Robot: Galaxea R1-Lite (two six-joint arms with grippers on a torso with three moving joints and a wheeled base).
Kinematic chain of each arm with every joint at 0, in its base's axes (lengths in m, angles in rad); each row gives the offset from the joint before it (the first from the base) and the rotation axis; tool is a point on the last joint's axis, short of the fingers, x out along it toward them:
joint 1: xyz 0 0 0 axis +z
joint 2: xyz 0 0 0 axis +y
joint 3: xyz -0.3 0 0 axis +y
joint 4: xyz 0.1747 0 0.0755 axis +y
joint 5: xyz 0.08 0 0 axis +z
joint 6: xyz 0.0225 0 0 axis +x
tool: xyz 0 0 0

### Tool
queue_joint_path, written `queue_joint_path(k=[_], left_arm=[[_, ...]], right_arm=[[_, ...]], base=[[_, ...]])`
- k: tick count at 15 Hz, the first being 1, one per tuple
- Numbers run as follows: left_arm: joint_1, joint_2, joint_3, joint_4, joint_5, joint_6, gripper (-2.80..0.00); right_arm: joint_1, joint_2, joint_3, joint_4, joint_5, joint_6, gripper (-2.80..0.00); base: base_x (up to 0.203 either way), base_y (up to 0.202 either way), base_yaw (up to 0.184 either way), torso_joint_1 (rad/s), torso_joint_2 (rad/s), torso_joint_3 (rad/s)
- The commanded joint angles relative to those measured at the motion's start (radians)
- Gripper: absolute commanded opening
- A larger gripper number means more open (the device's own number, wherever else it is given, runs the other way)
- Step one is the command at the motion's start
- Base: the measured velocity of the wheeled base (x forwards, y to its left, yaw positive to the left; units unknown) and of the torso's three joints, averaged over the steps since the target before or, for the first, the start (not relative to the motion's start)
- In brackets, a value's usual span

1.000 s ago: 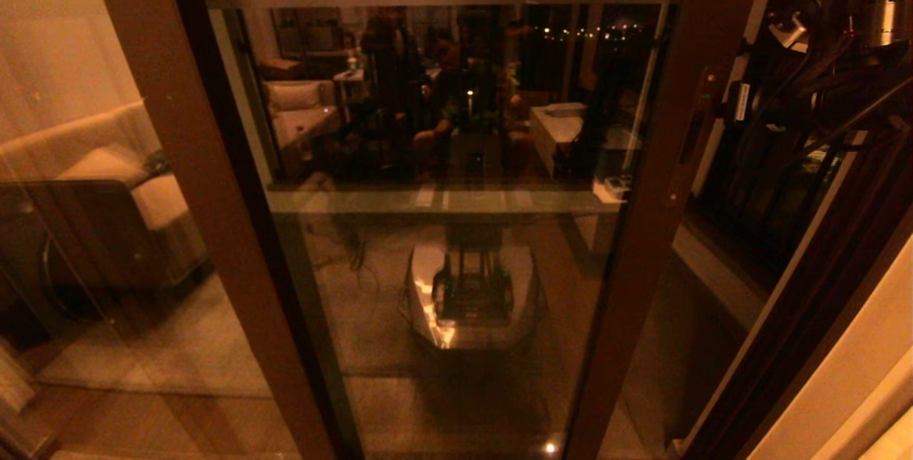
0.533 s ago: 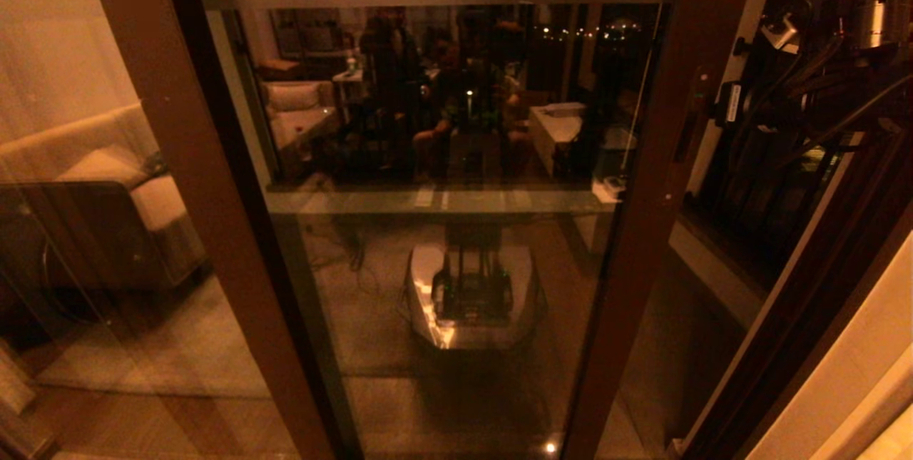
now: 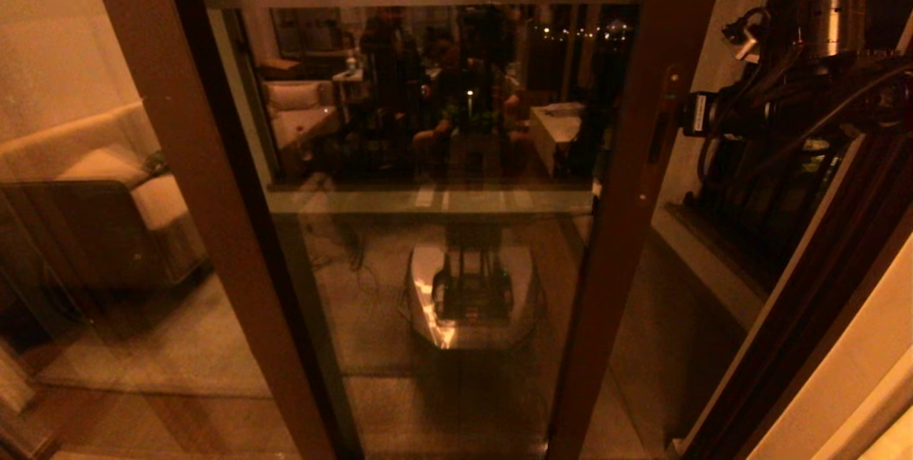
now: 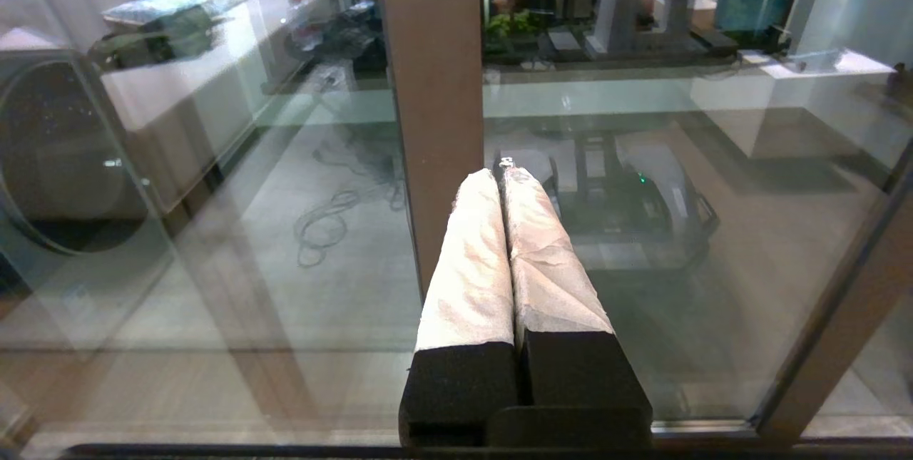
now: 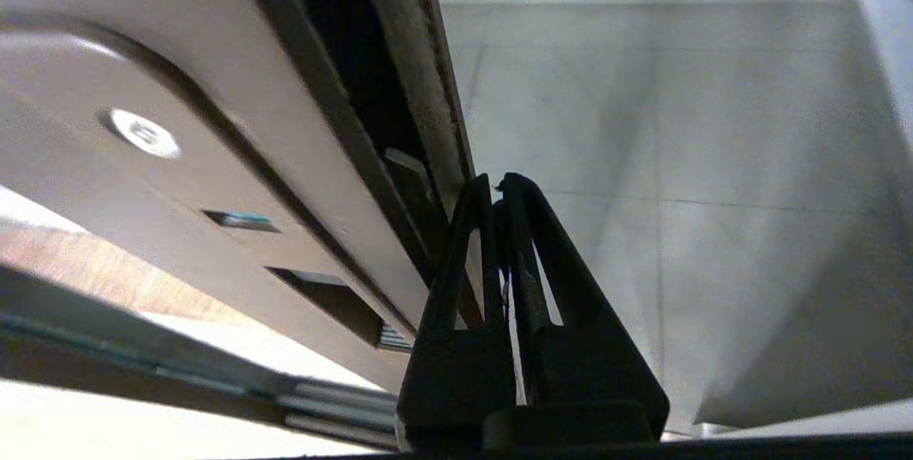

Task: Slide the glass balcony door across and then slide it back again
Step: Open the slid door

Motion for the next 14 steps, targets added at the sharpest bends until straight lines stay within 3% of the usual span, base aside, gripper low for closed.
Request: queue_joint_path(k=[1, 14], left_arm=[[0.000, 0.001, 0.035, -0.001, 0.000, 0.001, -2.80], [0.000, 0.001, 0.035, -0.001, 0.000, 0.001, -2.80]], right_arm=[[0.014, 0.011, -0.003, -0.001, -0.004, 0.000, -2.80], [0.108, 0.052, -0.008, -0.038, -0.083, 0.005, -2.80]], base=[[0.000, 0.000, 0.000, 0.000, 0.00, 0.000], [0.000, 0.000, 0.000, 0.000, 0.00, 0.000]])
